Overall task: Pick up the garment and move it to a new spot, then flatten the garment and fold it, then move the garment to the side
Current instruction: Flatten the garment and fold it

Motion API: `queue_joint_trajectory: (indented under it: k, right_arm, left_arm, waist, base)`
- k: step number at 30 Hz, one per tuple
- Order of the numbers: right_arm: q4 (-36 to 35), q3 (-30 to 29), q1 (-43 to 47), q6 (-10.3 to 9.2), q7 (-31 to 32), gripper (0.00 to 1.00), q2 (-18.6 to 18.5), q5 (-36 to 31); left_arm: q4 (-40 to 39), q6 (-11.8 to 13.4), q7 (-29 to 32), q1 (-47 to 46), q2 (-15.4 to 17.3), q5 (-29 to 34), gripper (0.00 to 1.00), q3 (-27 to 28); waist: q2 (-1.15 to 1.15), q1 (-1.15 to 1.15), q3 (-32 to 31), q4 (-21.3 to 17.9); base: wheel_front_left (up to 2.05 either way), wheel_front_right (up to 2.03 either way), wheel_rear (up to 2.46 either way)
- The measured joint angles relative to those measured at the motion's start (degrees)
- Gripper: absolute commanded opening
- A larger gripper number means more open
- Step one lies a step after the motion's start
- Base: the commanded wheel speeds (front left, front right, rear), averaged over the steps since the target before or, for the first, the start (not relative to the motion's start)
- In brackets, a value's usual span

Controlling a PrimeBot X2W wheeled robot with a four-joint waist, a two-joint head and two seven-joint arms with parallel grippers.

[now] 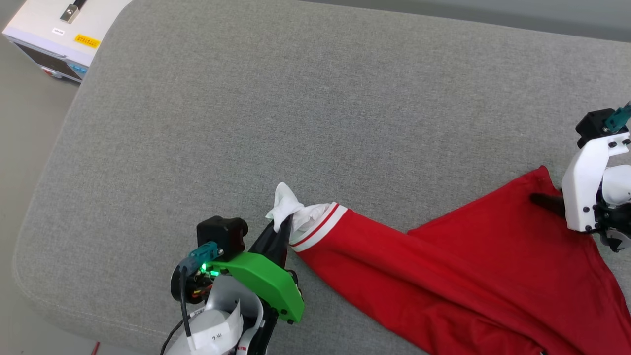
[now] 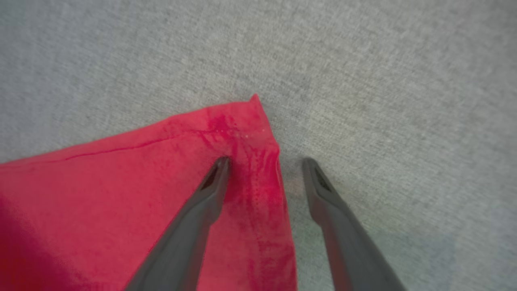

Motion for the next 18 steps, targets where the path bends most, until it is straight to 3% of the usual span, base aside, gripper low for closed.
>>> queue_joint_trajectory:
  k: [7,18]
  right_arm:
    - [0.4,2.1,-1.3,0.01,0.2,0.00,-0.2,3.2]
    - [-2.8,-4.0,-1.3,0.08,-12.2,0.00,-1.1,4.1]
  left_arm:
    - [0.6,0.0,-0.1,0.0,0.1,-0.3,0.00,0.3]
    - [3.3,-0.5,1.1,-1.1,4.0,-2.4,0.00,4.6]
  waist:
    - [0.00,0.00,-0.4,-0.5]
    - [0.00,0.00,-4.9,-3.4]
  base:
    - [0.00,0.00,0.00]
    - [0.00,0.00,0.00]
